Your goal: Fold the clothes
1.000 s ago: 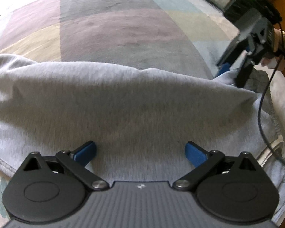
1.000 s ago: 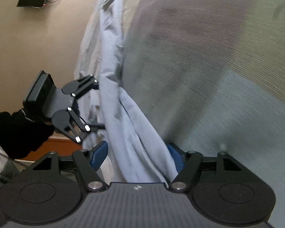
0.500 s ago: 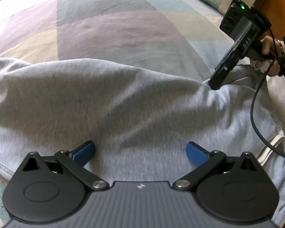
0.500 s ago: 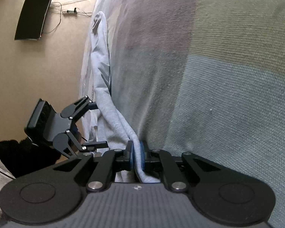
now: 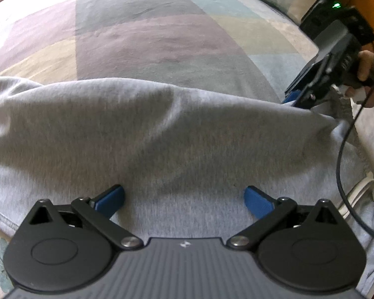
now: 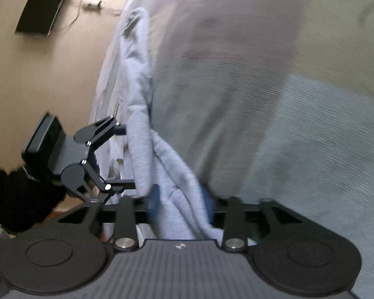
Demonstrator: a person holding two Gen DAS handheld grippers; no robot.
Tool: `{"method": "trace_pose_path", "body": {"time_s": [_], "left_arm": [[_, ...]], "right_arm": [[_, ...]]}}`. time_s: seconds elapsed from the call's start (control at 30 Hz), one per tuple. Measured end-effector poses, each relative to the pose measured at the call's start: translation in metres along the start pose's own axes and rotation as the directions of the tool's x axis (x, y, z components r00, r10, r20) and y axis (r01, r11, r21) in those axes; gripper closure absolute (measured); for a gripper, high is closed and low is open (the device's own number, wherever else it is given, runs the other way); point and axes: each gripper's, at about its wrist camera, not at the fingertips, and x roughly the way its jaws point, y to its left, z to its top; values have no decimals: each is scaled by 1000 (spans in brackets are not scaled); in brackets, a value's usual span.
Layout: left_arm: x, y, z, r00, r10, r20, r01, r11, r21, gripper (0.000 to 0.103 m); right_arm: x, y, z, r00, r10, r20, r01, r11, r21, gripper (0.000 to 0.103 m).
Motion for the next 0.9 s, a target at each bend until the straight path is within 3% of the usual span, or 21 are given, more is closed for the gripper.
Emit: {"method": "trace_pose_path", "body": {"time_s": [0.03, 0.07, 0.23, 0.37, 0.5, 0.57, 0.6, 0.7, 0.8, 0.9], "left_arm": [[0, 0, 1, 1000, 1, -1, -1, 1000, 3, 1], [1, 0, 1, 1000, 2, -2, -2, 1000, 4, 1], [-4, 2, 5, 1000, -6, -9, 6, 1000, -27, 1], [-12, 6, 5, 1000, -10, -6, 9, 998, -54, 2], [-15, 7, 4, 1000, 7, -15, -8, 999, -49, 2], [-14, 7, 3, 1000, 16, -25, -18, 999, -50, 2], [-13, 7, 3, 999, 19, -30, -21, 998, -52, 2], [-16, 8, 2, 999, 27, -19, -28, 998, -51, 2], [-24, 10, 4, 999, 44, 15, -43, 999, -31, 2], [-29, 20, 11, 997, 74, 37, -73, 997, -15, 2]], "right_arm": [[1, 9, -1, 998, -62, 3, 62, 997, -39, 81], [3, 18, -3, 992, -125, 9, 126, 989, -76, 85], [-1, 44, -13, 967, -246, 73, 254, 956, -150, 91], [-22, 55, -20, 928, -319, 192, 347, 928, -134, 93], [-55, 49, -21, 838, -443, 318, 472, 882, -14, 93], [-65, 41, -21, 786, -510, 348, 526, 848, 55, 93], [-68, 36, -22, 771, -533, 348, 544, 836, 75, 93], [-65, 32, -21, 747, -585, 316, 586, 804, 102, 90], [-68, 41, -18, 746, -565, 352, 567, 817, 106, 86], [-64, 53, -8, 752, -535, 385, 549, 832, 84, 73]]}}
